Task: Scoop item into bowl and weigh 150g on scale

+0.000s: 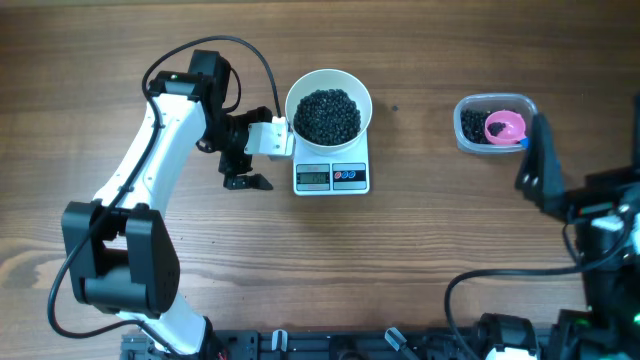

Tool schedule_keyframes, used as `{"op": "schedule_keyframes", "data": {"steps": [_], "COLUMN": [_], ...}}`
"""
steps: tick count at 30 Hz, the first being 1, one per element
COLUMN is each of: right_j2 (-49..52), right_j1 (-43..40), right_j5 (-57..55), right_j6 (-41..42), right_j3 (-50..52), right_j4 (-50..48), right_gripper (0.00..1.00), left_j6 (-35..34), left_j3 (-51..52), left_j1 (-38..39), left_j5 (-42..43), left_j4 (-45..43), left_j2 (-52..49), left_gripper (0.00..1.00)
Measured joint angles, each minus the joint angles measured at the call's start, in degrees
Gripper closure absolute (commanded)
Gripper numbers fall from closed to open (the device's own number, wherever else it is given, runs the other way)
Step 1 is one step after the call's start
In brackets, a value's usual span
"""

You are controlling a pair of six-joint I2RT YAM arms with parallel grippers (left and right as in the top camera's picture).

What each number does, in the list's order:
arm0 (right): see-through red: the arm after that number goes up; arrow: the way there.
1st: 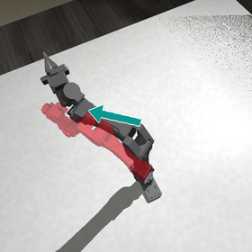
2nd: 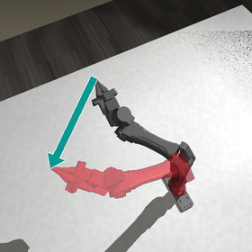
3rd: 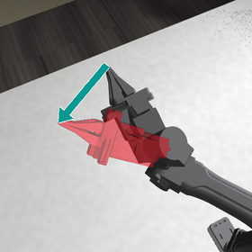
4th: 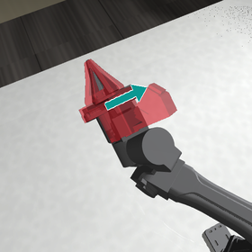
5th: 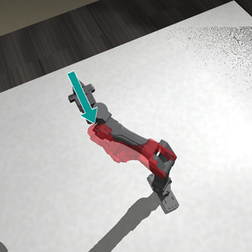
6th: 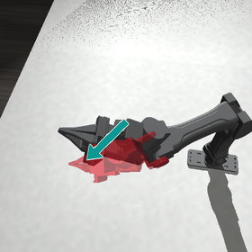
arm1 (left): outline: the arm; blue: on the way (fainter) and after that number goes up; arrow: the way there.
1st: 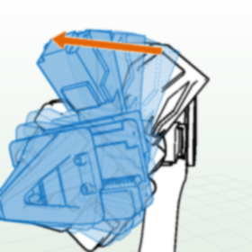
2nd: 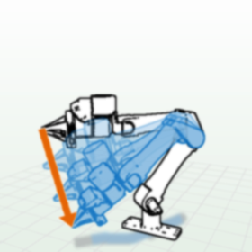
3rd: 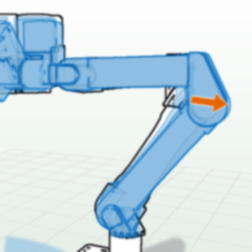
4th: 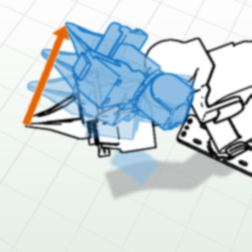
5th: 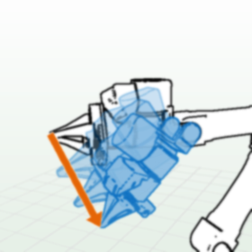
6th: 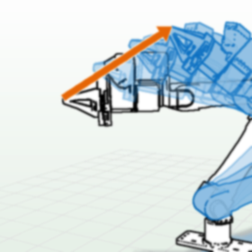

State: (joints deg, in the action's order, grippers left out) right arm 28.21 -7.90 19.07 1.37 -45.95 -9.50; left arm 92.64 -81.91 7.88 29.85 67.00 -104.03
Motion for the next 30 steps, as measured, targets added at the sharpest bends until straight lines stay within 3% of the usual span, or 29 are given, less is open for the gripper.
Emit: {"op": "schedule_keyframes", "data": {"steps": [10,19,30], "right_j2": [-15.0,-26.6,-27.2], "right_j1": [0.2,0.3,0.3], "right_j5": [1.1,1.5,1.3], "right_j6": [2.3,2.3,2.6], "right_j3": [17.6,26.4,28.9], "right_j4": [-11.6,-14.1,-20.4], "right_gripper": [0.0,0.0,0.0], "left_j6": [0.0,0.0,0.0], "left_j3": [0.0,0.0,0.0], "left_j1": [0.0,0.0,0.0], "left_j5": [0.0,0.0,0.0], "left_j4": [0.0,-0.1,0.0], "left_j2": [0.0,0.0,0.0], "left_gripper": [0.0,0.0,0.0]}}
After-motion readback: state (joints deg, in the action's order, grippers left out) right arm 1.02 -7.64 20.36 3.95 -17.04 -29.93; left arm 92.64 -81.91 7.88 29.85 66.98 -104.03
